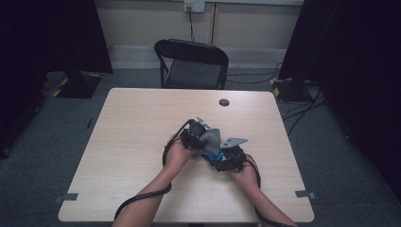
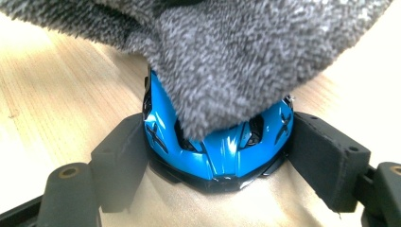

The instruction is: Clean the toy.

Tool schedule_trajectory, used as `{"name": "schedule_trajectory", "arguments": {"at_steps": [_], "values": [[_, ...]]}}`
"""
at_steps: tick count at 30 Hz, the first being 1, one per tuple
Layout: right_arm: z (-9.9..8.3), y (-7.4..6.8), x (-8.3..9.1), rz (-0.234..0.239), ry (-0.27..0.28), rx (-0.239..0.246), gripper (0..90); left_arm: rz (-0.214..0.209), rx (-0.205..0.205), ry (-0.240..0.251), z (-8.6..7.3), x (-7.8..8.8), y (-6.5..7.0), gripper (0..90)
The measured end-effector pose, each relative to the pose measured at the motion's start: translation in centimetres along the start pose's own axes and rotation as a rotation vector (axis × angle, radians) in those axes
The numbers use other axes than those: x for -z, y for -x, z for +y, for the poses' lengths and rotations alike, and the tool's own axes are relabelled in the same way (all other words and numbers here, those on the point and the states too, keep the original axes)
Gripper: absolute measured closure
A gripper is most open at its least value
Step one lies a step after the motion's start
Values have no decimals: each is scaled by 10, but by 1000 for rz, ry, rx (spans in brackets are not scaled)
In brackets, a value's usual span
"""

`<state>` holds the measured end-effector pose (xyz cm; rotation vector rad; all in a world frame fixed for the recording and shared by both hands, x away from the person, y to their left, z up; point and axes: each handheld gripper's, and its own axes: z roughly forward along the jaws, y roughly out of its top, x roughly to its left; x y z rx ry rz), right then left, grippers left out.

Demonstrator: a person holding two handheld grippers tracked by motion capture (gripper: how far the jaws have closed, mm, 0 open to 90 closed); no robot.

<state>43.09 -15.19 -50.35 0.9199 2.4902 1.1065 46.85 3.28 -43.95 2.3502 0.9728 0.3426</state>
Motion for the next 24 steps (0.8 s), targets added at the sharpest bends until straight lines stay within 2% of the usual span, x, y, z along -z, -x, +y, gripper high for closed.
{"name": "schedule_trajectory", "arguments": {"at_steps": [15,24], "values": [[0,0,0,0,1,-1,231,9,63,-16,2,1,-21,711],[0,0,0,0,0,-2,230,42,93,-22,4,2,-33,711]]}}
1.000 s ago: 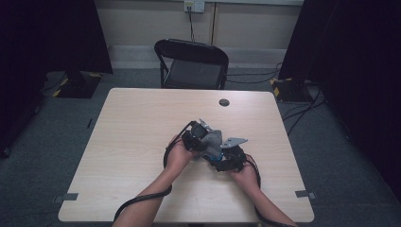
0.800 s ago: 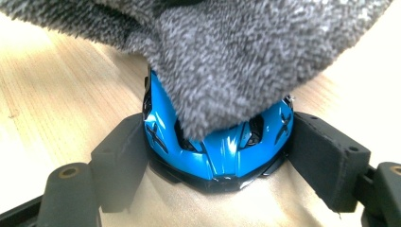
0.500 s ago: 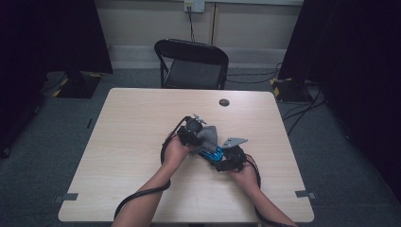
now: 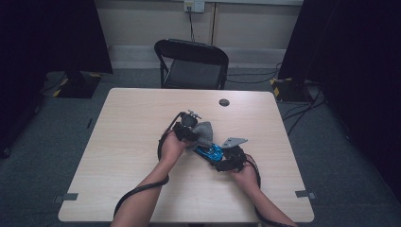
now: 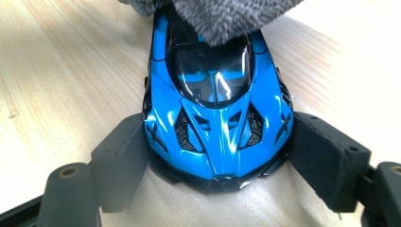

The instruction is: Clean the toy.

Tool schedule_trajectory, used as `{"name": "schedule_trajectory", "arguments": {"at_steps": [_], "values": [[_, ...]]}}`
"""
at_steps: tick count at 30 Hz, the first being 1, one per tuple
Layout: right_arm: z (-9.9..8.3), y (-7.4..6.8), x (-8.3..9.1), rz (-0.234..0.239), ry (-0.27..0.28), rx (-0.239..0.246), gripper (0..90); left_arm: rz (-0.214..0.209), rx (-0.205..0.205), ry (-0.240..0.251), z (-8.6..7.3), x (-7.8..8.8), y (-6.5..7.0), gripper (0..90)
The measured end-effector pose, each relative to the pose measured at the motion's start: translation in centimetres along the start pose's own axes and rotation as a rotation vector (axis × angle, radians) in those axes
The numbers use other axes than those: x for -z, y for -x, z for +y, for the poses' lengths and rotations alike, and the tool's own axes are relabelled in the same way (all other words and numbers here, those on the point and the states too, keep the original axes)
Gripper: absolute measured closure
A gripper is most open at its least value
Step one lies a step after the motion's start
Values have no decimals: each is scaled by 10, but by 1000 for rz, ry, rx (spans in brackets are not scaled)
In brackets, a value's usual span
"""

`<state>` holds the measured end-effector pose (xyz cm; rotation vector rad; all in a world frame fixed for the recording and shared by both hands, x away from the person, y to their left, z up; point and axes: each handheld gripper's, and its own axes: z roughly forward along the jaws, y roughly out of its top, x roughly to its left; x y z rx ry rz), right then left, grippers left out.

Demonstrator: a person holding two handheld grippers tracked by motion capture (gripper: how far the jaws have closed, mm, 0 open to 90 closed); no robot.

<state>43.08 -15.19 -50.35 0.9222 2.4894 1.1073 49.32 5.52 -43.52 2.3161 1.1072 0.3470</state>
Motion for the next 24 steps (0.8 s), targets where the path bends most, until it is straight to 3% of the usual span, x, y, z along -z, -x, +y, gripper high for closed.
{"name": "schedule_trajectory", "arguments": {"at_steps": [10,18,24], "values": [[0,0,0,0,0,0,230,42,-1,-7,1,0,-7,711],[0,0,0,0,0,0,231,59,42,-6,-3,3,-21,712],[0,0,0,0,0,-1,231,73,52,-9,-5,3,-27,712]]}}
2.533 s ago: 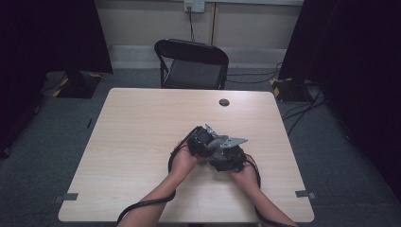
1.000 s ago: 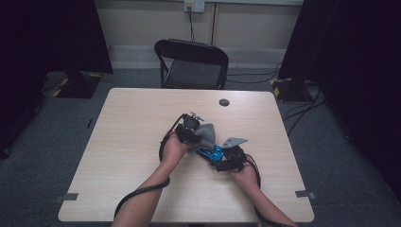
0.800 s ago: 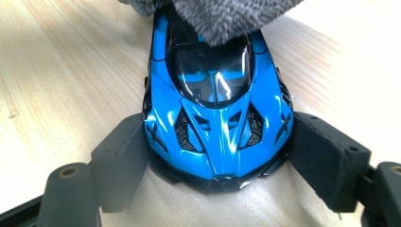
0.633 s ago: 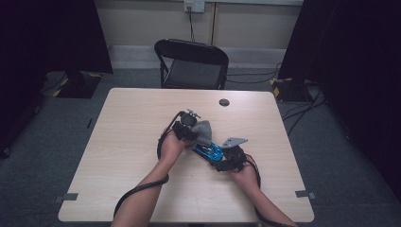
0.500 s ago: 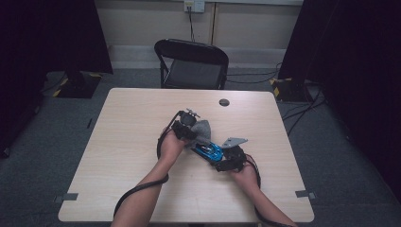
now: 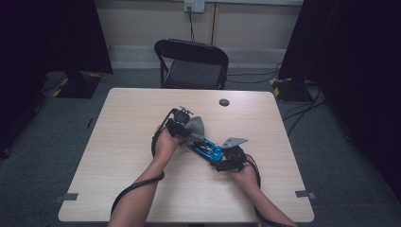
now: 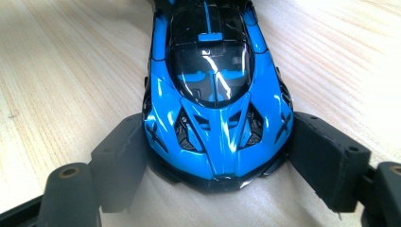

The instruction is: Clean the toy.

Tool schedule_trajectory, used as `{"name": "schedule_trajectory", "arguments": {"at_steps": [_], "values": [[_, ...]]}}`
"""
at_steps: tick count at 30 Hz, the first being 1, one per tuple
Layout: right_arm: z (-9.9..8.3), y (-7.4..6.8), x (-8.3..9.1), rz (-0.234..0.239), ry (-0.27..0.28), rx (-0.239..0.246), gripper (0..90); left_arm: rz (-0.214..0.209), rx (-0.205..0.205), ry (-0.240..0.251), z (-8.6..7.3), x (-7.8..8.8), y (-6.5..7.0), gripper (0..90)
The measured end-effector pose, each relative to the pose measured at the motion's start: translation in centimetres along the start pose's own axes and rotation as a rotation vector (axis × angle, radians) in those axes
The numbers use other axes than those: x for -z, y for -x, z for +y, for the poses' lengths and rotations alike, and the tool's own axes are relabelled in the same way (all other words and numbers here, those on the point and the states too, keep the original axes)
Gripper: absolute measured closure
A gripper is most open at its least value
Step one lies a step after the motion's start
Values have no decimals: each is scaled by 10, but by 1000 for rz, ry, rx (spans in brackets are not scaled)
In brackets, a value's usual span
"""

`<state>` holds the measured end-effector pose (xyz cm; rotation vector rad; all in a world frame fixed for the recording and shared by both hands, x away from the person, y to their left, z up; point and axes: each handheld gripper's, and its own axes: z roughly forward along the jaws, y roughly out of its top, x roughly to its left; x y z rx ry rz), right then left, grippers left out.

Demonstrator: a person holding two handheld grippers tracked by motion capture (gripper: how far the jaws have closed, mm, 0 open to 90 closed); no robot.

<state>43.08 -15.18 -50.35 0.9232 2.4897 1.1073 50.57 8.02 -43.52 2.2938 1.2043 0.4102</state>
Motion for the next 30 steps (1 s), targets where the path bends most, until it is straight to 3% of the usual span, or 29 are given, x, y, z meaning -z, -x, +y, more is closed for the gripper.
{"name": "schedule_trajectory", "arguments": {"at_steps": [30], "values": [[0,0,0,0,1,1,230,59,122,-6,-22,12,-47,717]]}}
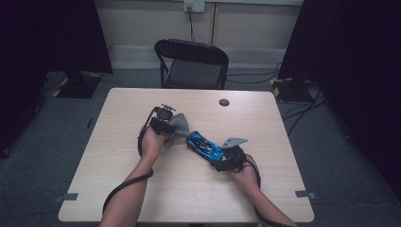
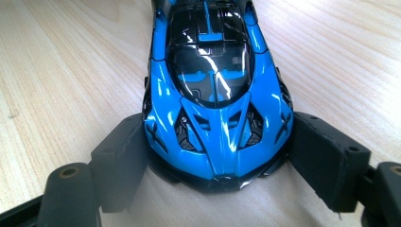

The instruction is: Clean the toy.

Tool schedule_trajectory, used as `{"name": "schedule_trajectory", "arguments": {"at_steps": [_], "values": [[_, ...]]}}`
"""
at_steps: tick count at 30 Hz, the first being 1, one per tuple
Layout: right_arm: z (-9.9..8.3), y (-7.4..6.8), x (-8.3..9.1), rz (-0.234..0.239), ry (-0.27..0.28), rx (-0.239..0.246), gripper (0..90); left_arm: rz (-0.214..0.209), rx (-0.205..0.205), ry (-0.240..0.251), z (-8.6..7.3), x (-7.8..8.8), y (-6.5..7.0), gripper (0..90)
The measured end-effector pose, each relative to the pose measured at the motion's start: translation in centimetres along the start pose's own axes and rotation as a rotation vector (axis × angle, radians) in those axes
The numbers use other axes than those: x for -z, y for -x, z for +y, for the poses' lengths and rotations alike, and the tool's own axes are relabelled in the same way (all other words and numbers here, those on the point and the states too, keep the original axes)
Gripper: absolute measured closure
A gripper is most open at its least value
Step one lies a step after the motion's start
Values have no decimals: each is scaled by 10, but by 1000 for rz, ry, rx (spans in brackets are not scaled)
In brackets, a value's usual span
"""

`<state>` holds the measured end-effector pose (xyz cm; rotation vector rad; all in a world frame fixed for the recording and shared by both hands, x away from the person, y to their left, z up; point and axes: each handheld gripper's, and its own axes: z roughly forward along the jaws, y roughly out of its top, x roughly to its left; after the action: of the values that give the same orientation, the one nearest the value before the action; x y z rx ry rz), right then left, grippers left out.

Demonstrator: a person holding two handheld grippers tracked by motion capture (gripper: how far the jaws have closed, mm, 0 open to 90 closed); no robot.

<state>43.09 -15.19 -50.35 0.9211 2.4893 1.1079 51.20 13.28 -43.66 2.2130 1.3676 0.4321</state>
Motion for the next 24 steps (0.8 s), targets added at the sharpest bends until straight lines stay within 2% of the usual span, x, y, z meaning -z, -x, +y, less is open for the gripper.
{"name": "schedule_trajectory", "arguments": {"at_steps": [4,9,12,19,24], "values": [[0,0,0,0,1,0,230,-2,15,12,-1,4,-5,717],[0,0,0,-1,0,-1,230,-26,34,31,-1,11,-9,718],[0,0,0,-1,0,-1,231,-37,18,44,0,16,-6,718],[0,0,0,-1,1,0,230,-98,-70,91,8,29,25,718],[0,0,0,-1,0,0,230,-151,-144,110,10,31,58,718]]}}
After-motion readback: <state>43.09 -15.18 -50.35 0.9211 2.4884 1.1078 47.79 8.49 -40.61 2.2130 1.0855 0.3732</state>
